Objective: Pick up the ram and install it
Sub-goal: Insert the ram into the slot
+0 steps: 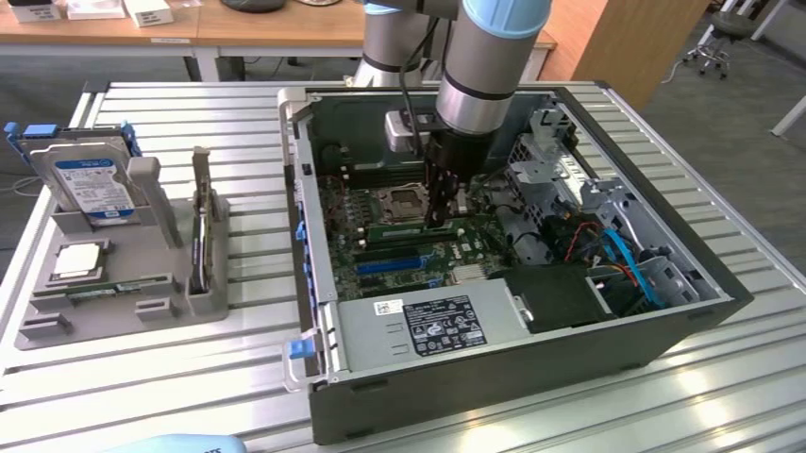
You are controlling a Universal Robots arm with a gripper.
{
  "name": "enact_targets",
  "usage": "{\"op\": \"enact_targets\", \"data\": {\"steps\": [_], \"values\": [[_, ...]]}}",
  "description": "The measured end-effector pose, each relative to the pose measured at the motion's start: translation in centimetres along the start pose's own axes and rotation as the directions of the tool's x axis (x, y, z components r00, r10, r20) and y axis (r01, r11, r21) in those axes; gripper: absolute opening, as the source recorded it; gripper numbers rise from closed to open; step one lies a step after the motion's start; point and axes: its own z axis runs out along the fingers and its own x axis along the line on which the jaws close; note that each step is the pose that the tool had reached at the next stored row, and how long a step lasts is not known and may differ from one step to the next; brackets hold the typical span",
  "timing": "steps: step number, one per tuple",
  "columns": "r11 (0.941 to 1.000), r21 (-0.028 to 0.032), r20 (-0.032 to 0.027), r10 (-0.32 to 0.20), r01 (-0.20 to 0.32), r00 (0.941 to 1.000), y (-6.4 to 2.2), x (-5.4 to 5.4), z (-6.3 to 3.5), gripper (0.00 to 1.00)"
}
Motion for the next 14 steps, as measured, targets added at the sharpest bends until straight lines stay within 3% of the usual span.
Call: {"op": "enact_targets", "data": {"steps": [14], "values": [[1.0,0.0,0.0001,0.0,0.0,1.0,0.07,-0.14,0.2,0.12]]}}
